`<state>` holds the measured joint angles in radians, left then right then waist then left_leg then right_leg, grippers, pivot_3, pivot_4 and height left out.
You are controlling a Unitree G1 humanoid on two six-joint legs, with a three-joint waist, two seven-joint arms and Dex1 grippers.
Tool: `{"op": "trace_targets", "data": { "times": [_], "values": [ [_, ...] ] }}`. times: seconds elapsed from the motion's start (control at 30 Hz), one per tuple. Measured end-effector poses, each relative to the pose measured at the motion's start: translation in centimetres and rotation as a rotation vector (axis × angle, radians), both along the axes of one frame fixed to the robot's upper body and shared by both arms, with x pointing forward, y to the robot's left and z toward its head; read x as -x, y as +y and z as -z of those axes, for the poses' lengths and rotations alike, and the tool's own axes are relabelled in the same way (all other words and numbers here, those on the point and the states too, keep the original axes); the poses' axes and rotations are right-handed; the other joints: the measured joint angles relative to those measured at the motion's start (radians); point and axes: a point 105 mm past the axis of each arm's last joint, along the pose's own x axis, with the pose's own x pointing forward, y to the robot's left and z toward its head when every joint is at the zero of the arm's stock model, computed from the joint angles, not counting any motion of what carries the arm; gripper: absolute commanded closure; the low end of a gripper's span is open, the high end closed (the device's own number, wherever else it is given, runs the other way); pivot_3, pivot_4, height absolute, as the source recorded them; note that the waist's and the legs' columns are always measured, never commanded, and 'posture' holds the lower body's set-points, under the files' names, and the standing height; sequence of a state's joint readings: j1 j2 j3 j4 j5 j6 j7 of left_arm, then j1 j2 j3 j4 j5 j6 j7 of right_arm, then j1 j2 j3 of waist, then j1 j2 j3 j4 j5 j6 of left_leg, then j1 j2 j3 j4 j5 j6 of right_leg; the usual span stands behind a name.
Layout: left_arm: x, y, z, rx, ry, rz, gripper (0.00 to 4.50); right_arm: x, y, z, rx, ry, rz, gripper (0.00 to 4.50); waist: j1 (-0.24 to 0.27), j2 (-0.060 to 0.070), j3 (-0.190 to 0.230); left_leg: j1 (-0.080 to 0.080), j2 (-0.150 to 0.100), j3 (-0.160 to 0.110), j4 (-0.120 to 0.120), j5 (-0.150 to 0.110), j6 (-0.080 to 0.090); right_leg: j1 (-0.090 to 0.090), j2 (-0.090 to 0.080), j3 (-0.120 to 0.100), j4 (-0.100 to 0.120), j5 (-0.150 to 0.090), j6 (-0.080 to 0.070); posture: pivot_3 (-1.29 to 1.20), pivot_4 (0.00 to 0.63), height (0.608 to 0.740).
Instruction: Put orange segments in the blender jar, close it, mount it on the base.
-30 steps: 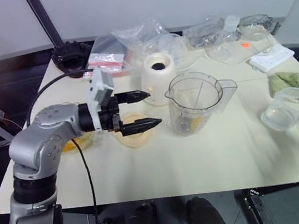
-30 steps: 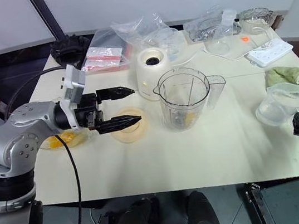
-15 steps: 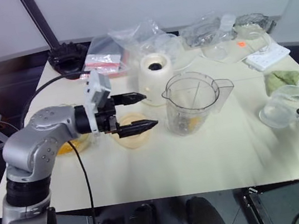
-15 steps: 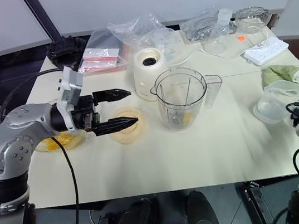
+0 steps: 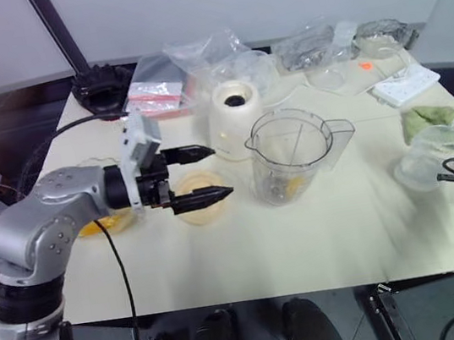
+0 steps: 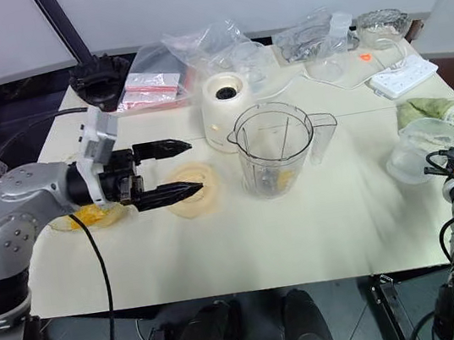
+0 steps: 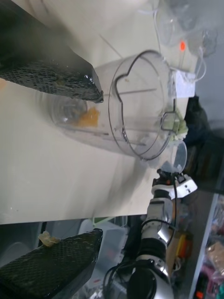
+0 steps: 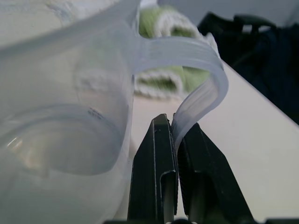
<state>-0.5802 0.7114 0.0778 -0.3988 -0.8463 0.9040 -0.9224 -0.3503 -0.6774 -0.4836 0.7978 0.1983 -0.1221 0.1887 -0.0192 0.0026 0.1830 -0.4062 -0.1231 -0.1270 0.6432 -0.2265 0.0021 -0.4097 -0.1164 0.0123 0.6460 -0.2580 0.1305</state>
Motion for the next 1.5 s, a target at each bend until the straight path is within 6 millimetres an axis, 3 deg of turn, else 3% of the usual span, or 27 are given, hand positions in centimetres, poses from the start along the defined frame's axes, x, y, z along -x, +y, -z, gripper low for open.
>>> {"op": "trace_targets", "data": {
  "times": [0.07, 0.27, 0.33, 0.4, 0.73, 1.3, 1.5],
  "values": [
    [-0.4, 0.1, -0.9, 0.017, -0.007, -0.016, 0.0, -1.3, 1.3, -2.5, 0.057, -0.04, -0.063, 4.43, -0.001, 0.0, 0.0, 0.0, 0.0, 0.0, 0.0, 0.0, 0.0, -0.001, 0.001, 0.0, 0.001, 0.0, 0.0, 0.0, 0.15, 0.74],
    [-0.9, 0.4, -2.1, -0.022, -0.031, 0.03, 0.0, -4.7, 6.0, -13.7, 0.238, -0.2, -0.252, 4.43, 0.005, 0.0, 0.0, 0.0, 0.0, 0.002, -0.002, 0.0, 0.0, -0.002, 0.001, 0.001, 0.0, 0.0, 0.0, 0.0, 0.15, 0.74],
    [-1.3, 0.6, -2.1, -0.031, -0.034, 0.036, 0.0, -5.2, 7.2, -16.0, 0.273, -0.237, -0.298, 4.43, 0.01, -0.001, 0.001, -0.001, 0.0, 0.001, -0.003, 0.0, 0.0, -0.002, 0.001, 0.0, -0.001, 0.0, 0.0, 0.0, 0.15, 0.74],
    [-1.6, 0.7, -2.1, -0.041, -0.037, 0.042, 0.0, -5.8, 8.4, -17.1, 0.293, -0.236, -0.353, 4.43, 0.01, -0.001, 0.001, -0.001, 0.0, 0.001, -0.004, 0.0, 0.0, -0.002, 0.0, 0.0, -0.003, 0.0, 0.001, 0.0, 0.15, 0.74],
    [-1.8, 0.0, -2.0, -0.027, -0.046, 0.081, 0.0, -7.8, 13.3, -20.4, 0.457, -0.162, -0.612, 4.43, 0.002, -0.002, 0.002, -0.004, 0.001, 0.01, -0.015, 0.003, -0.004, -0.014, -0.001, 0.006, -0.003, 0.0, 0.001, 0.0, 0.15, 0.74],
    [-1.3, 0.1, -1.3, -0.037, -0.044, 0.061, 0.0, -7.9, 17.8, -19.1, 0.863, -0.054, -0.81, 4.43, 0.002, -0.004, 0.003, -0.003, 0.001, 0.013, -0.013, 0.003, -0.005, -0.016, -0.001, 0.009, 0.0, 0.001, 0.001, 0.0, 0.15, 0.74],
    [-1.4, 0.2, -1.0, -0.037, -0.036, 0.052, 0.0, -7.7, 18.4, -19.2, 0.947, -0.061, -0.823, 4.43, 0.003, -0.004, 0.003, -0.003, 0.001, 0.013, -0.013, 0.003, -0.005, -0.016, -0.001, 0.01, 0.0, 0.001, 0.001, 0.0, 0.15, 0.74]
  ]
}}
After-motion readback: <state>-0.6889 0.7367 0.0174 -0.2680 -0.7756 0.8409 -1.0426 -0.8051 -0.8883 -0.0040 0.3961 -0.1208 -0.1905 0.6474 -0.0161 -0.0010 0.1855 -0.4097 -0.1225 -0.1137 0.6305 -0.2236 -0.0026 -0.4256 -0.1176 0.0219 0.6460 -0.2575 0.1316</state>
